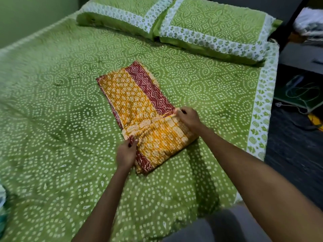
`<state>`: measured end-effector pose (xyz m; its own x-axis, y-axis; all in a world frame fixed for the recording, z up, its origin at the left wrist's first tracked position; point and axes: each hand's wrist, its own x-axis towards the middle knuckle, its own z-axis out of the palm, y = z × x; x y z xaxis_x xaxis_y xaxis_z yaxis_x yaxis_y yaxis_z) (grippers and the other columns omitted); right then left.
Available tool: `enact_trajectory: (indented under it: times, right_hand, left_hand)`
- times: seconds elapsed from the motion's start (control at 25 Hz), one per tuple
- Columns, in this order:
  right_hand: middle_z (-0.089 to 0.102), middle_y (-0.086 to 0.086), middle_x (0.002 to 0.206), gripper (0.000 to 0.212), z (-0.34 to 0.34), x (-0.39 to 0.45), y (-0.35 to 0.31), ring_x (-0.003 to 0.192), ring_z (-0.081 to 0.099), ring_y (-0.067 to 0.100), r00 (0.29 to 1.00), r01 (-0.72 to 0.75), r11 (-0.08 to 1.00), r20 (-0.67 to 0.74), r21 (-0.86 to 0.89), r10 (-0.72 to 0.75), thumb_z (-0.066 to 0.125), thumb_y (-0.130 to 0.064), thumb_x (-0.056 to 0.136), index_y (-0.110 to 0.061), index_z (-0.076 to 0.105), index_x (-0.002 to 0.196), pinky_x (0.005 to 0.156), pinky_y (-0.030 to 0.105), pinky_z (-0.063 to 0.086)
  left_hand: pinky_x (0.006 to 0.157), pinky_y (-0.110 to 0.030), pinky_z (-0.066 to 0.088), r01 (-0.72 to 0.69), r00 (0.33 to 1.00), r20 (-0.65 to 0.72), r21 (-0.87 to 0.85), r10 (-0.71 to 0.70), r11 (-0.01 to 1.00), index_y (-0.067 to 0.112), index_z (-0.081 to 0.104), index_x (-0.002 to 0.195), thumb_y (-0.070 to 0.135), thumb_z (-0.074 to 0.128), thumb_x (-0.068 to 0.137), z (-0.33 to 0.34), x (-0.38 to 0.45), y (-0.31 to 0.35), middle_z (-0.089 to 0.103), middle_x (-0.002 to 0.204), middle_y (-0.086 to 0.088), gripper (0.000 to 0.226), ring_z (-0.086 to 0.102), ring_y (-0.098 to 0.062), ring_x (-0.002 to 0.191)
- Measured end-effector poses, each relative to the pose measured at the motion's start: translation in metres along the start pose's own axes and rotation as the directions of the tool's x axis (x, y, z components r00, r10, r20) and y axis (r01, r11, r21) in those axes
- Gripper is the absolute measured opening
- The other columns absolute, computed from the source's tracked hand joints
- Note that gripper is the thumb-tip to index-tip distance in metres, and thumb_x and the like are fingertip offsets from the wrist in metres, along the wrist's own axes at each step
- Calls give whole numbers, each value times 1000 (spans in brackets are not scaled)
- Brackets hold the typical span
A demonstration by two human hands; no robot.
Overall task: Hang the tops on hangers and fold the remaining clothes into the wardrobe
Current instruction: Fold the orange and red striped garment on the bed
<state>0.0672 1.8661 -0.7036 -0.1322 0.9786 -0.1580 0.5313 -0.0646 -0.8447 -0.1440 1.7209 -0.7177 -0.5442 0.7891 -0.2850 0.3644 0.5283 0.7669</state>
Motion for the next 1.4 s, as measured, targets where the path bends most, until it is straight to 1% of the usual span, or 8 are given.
enact_trajectory:
  times: [0.24,0.56,0.68,0.88,1.0,1.12,1.28,1.4]
  right_hand:
    - [53,7,117,45,-8,-35,53,105,52,20,998,-35,989,-50,-141,28,64,-41,86,-10,58,118,88,34,46]
    - [68,3,85,36,-6,-44,27,75,63,19,950,-308,942,8,-130,312,61,-44,86,-9,64,93,66,27,49]
    - [67,7,99,31,2,-87,11,89,64,21,898,-429,883,198,192,393,66,-30,85,-2,59,98,80,32,54]
    - [70,6,107,23,54,-187,11,102,65,24,608,-631,775,648,44,458,65,-22,85,-12,63,105,89,36,52]
    - [69,2,89,17,57,-200,-1,82,66,18,765,-528,849,435,2,475,67,-29,84,-13,64,92,69,30,54]
    - [62,-1,81,15,57,-195,-16,76,60,17,967,-255,967,13,-28,255,68,-24,84,-13,60,87,65,30,50]
    - [64,2,84,9,74,-193,-15,79,61,20,944,-331,928,66,169,324,66,-19,85,-11,63,87,58,24,44]
    - [59,4,75,16,88,-206,-13,66,53,16,968,-216,933,-62,290,243,59,-21,92,-7,59,86,53,23,38]
  left_hand:
    - [98,-47,41,104,993,-48,-121,-111,987,8,34,135,77,42,76,6,-47,-6,40,135,-12,91,44,-28,118]
    - [96,-46,48,271,943,254,-205,-216,941,7,12,149,34,77,71,1,-48,6,26,150,-22,105,40,-37,129]
    - [84,-34,52,164,960,253,-166,-119,972,8,20,147,29,76,73,-50,-39,-8,35,146,-18,95,50,-34,120]
    - [57,-19,50,184,895,419,-33,-154,982,2,41,134,23,71,80,-147,-61,-66,58,121,-18,65,60,-20,83]
    - [48,-15,46,169,966,216,-111,-142,979,2,47,117,9,62,87,-145,-86,-85,61,107,-16,34,58,-21,78]
    - [73,-20,44,-121,988,-95,12,122,993,7,48,125,25,67,85,-125,-99,-84,50,119,-5,48,50,-19,102]
    - [104,-45,30,-97,968,-165,451,190,887,6,58,120,54,54,87,-99,-92,-89,43,132,-15,58,37,-31,124]
    - [86,-38,39,-213,923,-249,305,293,928,3,59,107,38,49,95,-99,-88,-80,53,112,-18,39,48,-29,105]
